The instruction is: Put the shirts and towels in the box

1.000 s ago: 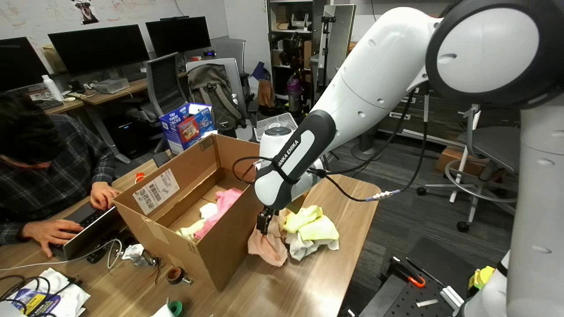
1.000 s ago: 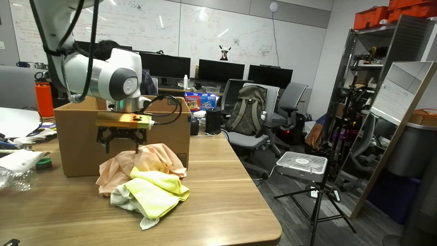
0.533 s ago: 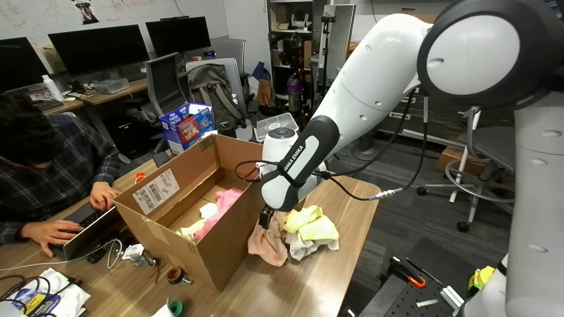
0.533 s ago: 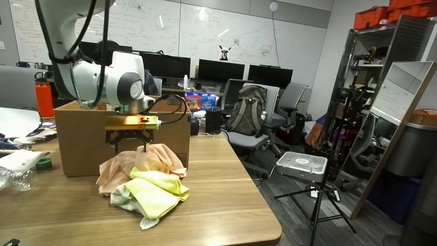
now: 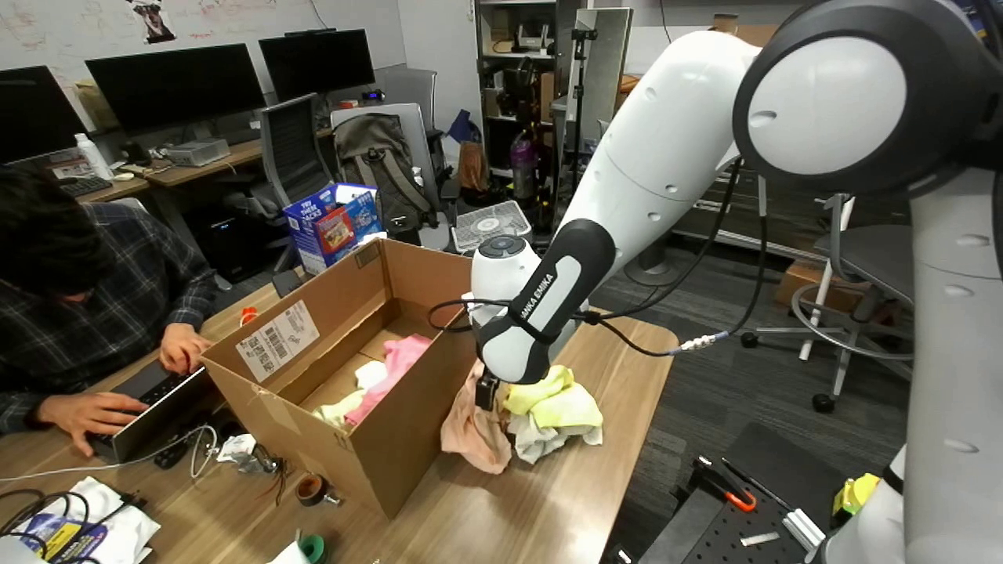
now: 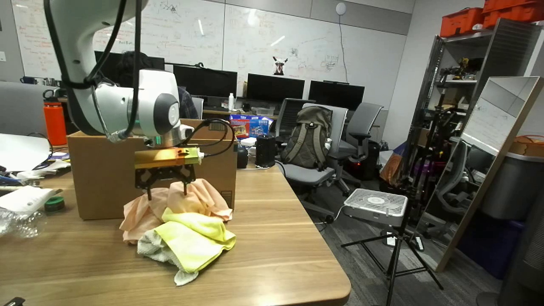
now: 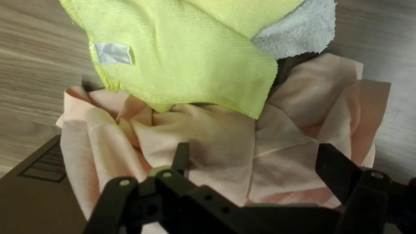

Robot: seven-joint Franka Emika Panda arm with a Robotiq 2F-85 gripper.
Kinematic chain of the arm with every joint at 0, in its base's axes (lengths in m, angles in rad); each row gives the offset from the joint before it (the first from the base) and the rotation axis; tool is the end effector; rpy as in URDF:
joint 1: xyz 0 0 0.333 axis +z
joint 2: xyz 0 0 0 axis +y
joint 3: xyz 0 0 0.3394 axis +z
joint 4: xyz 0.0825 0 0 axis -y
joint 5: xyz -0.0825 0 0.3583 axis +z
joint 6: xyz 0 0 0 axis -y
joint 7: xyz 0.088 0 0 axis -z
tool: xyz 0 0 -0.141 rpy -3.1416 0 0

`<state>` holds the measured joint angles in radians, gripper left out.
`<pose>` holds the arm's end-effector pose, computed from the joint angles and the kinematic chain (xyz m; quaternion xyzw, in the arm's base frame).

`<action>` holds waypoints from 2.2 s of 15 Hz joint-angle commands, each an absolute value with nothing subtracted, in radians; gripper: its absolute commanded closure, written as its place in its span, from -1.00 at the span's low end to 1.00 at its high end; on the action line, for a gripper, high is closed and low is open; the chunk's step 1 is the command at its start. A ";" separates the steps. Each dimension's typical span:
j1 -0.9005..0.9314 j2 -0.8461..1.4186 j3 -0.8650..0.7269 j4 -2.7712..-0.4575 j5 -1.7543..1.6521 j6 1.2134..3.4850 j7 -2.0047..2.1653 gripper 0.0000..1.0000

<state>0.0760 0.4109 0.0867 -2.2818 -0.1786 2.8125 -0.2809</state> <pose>0.5365 0.0957 0.1955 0.9534 0.2948 0.0606 0.0205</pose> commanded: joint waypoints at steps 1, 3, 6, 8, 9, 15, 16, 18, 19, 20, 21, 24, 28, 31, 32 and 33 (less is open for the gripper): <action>0.088 0.429 0.089 -2.288 -0.189 2.814 -0.251 -1.00; 0.081 0.446 0.107 -2.285 -0.170 2.815 -0.252 -1.00; 0.054 0.484 0.149 -2.255 -0.117 2.827 -0.253 -1.00; 0.029 0.504 0.183 -2.225 -0.062 2.831 -0.252 -1.00; 0.018 0.510 0.197 -2.211 -0.034 2.834 -0.250 -1.00; -0.014 0.532 0.213 -2.141 0.045 2.853 -0.238 -1.00; -0.009 0.532 0.202 -2.139 0.033 2.859 -0.235 -1.00; 0.007 0.529 0.173 -2.144 0.005 2.863 -0.227 -1.00; 0.014 0.530 0.160 -2.146 -0.009 2.865 -0.228 -1.00; 0.023 0.527 0.143 -2.152 -0.027 2.865 -0.225 -1.00; 0.037 0.524 0.119 -2.157 -0.051 2.861 -0.218 -1.00; 0.077 0.523 0.052 -2.162 -0.129 2.860 -0.196 -0.95; 0.143 0.530 -0.045 -2.149 -0.223 2.847 -0.115 -0.29; 0.183 0.529 -0.093 -2.144 -0.258 2.833 -0.041 0.20; 0.187 0.527 -0.096 -2.141 -0.258 2.819 -0.025 0.37; 0.192 0.525 -0.098 -2.140 -0.254 2.811 -0.009 0.51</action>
